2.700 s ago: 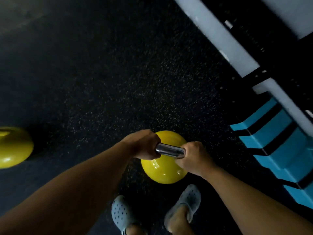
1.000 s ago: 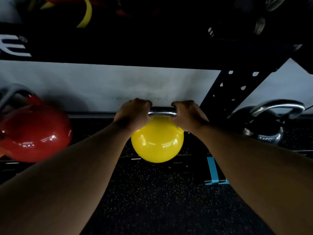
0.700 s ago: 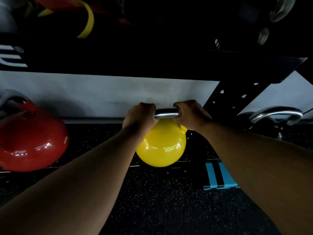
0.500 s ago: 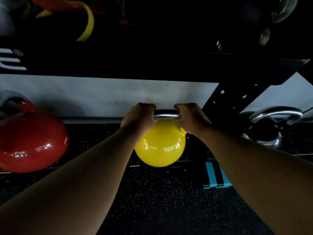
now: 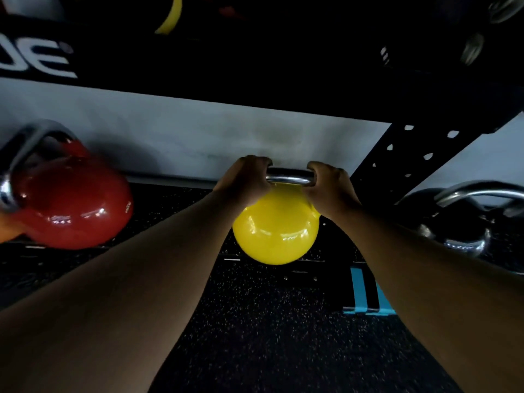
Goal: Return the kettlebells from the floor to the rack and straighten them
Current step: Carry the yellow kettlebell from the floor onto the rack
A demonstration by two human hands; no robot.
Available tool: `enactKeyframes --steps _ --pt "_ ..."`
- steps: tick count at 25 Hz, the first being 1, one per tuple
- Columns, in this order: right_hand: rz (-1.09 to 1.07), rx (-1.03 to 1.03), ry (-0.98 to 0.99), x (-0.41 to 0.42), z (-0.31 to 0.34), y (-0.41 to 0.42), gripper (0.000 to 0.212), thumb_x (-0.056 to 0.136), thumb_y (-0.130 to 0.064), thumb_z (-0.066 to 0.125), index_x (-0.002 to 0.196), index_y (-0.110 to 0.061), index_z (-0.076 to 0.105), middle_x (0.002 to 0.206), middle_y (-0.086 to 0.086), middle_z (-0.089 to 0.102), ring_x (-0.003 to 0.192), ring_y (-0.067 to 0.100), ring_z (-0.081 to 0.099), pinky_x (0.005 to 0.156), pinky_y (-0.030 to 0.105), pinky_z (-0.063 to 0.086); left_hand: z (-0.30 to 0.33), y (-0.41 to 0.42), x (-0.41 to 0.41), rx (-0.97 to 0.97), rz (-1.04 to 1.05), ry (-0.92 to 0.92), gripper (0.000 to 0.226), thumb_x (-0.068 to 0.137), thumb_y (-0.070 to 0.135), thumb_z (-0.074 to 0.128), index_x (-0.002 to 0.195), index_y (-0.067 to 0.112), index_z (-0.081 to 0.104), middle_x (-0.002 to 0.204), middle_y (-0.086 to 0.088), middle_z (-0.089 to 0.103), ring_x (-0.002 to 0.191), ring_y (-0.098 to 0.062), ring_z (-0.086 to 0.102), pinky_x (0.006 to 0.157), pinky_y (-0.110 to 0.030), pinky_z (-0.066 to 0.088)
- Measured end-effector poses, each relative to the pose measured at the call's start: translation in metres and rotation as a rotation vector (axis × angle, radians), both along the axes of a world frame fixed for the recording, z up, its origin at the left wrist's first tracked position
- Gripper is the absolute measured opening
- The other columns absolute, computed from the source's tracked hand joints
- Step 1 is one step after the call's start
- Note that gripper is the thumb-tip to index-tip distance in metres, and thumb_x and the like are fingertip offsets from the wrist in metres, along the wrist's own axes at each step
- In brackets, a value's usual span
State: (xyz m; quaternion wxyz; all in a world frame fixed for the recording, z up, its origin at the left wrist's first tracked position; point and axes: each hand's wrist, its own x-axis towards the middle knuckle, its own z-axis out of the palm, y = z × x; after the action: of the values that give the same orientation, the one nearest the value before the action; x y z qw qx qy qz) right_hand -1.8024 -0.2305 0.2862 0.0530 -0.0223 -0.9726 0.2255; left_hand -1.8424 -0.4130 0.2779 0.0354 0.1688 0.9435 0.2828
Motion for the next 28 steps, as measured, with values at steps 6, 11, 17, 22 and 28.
enactKeyframes --steps 6,11,17,22,28 --pt "0.271 0.171 -0.066 0.0 0.033 -0.007 0.073 0.065 -0.028 0.063 0.133 -0.035 0.039 0.125 0.007 0.044 0.121 0.03 0.036 0.091 0.041 0.036 0.013 -0.026 0.041 0.119 0.134 -0.071 0.088 0.073 0.015 0.076 0.145 0.027 0.027 0.136 -0.012 0.046 0.119 -0.03 0.052 0.093 -0.048 0.052" --pt "0.617 0.302 0.182 0.012 0.053 -0.083 0.046 0.072 -0.023 0.064 0.117 -0.014 0.062 0.109 0.013 0.057 0.107 0.039 0.051 0.094 0.044 0.043 0.014 -0.118 0.109 -0.12 0.304 -0.119 0.058 0.078 0.027 0.067 0.133 0.024 0.049 0.137 -0.006 0.053 0.125 -0.031 0.052 0.102 -0.045 0.043" --pt "1.038 0.222 -0.03 0.085 0.038 -0.244 0.018 0.085 -0.022 0.061 0.102 -0.019 0.067 0.097 0.004 0.065 0.095 0.028 0.06 0.084 0.039 0.049 -0.007 -0.266 0.268 -0.14 0.553 -0.486 0.03 0.087 0.026 0.059 0.117 0.032 0.061 0.117 0.007 0.065 0.102 -0.015 0.062 0.088 -0.038 0.054" --pt "1.392 0.27 -0.233 0.234 -0.007 -0.401 0.012 0.093 -0.029 0.051 0.098 -0.027 0.062 0.096 -0.006 0.061 0.092 0.019 0.056 0.079 0.035 0.047 -0.05 -0.364 0.491 -0.048 0.839 -0.679 0.029 0.088 0.019 0.056 0.113 0.034 0.062 0.114 0.008 0.066 0.103 -0.017 0.063 0.089 -0.04 0.055" --pt "1.76 0.369 -0.387 0.495 -0.072 -0.519 0.01 0.095 -0.028 0.051 0.097 -0.028 0.061 0.092 -0.009 0.06 0.088 0.014 0.055 0.08 0.036 0.048 -0.091 -0.406 0.796 0.087 1.209 -0.841 0.028 0.09 0.017 0.057 0.112 0.032 0.063 0.117 0.007 0.065 0.106 -0.017 0.061 0.088 -0.036 0.051"
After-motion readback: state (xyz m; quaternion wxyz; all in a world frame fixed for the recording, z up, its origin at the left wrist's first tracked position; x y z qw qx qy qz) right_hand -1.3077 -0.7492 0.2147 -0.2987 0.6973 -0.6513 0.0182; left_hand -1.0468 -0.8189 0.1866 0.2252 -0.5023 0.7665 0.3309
